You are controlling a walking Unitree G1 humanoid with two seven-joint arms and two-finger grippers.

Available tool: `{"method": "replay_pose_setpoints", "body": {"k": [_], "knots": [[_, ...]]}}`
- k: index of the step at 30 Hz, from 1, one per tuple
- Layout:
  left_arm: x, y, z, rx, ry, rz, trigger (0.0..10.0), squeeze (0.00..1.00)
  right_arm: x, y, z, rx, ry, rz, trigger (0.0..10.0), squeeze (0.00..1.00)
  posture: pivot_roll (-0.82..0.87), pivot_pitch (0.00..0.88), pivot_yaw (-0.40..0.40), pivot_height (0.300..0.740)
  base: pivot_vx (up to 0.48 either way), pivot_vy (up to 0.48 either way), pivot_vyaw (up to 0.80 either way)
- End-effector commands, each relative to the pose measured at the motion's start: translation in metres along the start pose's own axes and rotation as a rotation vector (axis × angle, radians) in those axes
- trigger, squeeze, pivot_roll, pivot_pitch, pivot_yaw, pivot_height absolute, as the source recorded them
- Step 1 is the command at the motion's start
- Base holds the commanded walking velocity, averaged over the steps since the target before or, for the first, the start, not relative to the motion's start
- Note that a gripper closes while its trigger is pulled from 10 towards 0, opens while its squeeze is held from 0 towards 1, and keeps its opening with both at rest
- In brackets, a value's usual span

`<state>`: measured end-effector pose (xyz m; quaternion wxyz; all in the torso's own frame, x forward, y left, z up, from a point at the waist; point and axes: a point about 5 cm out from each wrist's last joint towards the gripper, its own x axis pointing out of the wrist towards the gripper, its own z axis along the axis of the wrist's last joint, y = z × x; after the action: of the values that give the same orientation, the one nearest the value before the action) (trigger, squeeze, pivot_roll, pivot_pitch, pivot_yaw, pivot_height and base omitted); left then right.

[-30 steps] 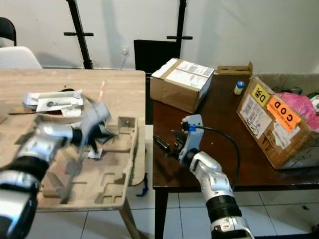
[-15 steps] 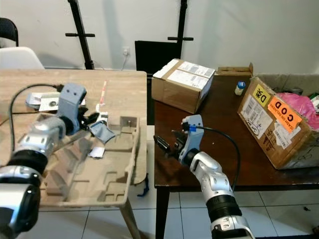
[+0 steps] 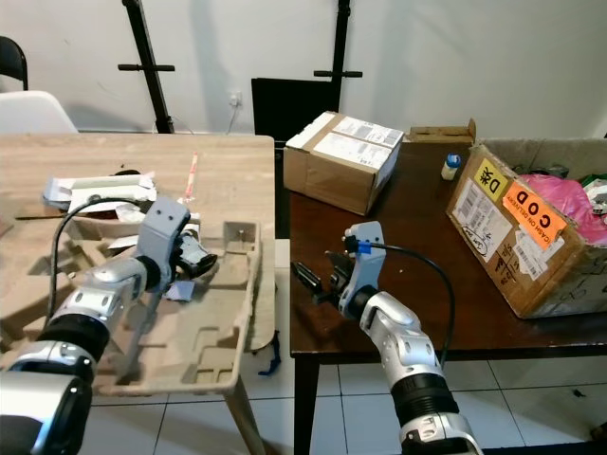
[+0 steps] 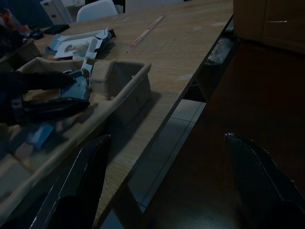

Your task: Picking trash to rubbish bin

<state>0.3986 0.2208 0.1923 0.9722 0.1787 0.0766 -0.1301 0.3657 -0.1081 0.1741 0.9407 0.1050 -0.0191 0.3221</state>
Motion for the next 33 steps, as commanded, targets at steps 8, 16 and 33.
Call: {"method": "replay_pose_setpoints", "body": {"k": [8,16,33], "knots": [[-0.003,-0.008,-0.027,0.044,0.117,-0.044,10.0,0.00,0.000,0.005,-0.008,-0.009,0.025,0.019,10.0,0.00,0.04,0.130,-0.053,0.740,0.000,0.000,0.00],[-0.002,-0.017,-0.030,0.080,0.119,-0.091,0.0,0.00,0.000,0.002,-0.007,-0.016,0.027,0.012,10.0,0.00,0.03,0.130,-0.054,0.740,0.000,0.000,0.00],[-0.001,-0.014,-0.023,0.045,0.083,-0.076,0.0,0.00,-0.001,-0.002,-0.008,-0.020,0.035,-0.012,10.0,0.00,0.03,0.134,-0.052,0.740,0.000,0.000,0.00]]}}
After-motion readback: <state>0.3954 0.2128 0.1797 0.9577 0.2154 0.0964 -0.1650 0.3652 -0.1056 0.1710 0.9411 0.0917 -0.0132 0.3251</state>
